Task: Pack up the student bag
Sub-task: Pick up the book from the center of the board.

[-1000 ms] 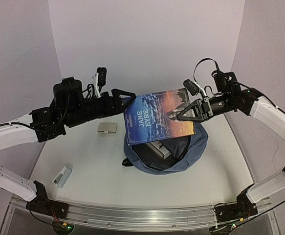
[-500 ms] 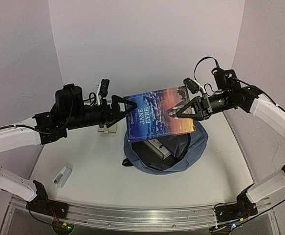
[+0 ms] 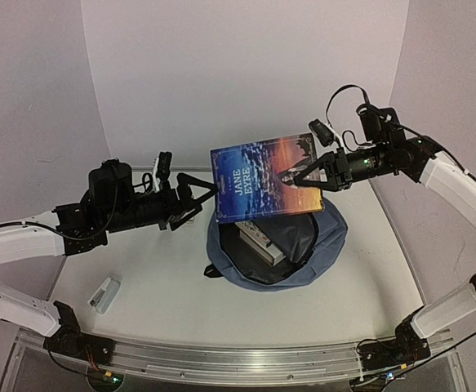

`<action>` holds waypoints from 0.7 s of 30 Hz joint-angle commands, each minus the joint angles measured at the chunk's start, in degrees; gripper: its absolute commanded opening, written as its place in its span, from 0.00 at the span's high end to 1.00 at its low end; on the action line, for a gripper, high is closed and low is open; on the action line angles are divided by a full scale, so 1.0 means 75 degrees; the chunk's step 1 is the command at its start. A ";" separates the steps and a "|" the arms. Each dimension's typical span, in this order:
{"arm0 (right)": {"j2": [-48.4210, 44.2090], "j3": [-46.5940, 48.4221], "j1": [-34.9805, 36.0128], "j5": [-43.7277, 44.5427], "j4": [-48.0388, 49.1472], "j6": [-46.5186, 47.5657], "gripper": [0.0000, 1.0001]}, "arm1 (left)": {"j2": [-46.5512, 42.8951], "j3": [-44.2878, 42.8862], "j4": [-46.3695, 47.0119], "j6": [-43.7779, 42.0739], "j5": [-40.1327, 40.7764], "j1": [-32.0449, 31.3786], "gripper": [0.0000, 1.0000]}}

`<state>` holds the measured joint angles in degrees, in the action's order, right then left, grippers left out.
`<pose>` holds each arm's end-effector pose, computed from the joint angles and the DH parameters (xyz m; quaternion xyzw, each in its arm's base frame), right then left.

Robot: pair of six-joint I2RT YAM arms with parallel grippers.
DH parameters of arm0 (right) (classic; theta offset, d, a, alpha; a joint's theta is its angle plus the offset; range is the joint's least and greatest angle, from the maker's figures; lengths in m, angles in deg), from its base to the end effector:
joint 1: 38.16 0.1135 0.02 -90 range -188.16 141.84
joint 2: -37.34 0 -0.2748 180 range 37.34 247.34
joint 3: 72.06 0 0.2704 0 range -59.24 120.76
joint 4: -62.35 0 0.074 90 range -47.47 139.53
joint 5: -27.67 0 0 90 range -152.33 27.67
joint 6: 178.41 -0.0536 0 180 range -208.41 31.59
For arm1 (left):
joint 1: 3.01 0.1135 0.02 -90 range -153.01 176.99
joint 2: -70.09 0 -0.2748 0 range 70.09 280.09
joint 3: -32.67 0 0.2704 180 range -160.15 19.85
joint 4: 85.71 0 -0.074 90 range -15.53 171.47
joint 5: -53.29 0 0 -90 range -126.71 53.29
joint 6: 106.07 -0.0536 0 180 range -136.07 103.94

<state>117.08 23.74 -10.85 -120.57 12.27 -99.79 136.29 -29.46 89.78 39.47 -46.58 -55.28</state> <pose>0.2595 0.1853 0.4015 -0.3331 0.7323 0.5413 0.2445 0.1789 -0.2462 0.3268 0.0345 0.7565 -0.5635 0.3301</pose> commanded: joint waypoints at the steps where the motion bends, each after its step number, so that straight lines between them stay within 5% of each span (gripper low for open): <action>1: 0.0006 0.0875 0.0003 -0.0386 0.1076 0.0218 1.00 | -0.0203 0.0364 0.0913 0.0618 -0.0248 0.0031 0.00; 21: -0.0014 0.0562 0.0003 -0.1176 0.2121 -0.1069 1.00 | 0.1720 0.0752 0.4901 0.2499 -0.1732 0.0165 0.01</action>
<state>119.97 26.23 -10.86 -122.92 17.34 -106.48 147.04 -24.58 115.54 52.78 -56.65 -54.86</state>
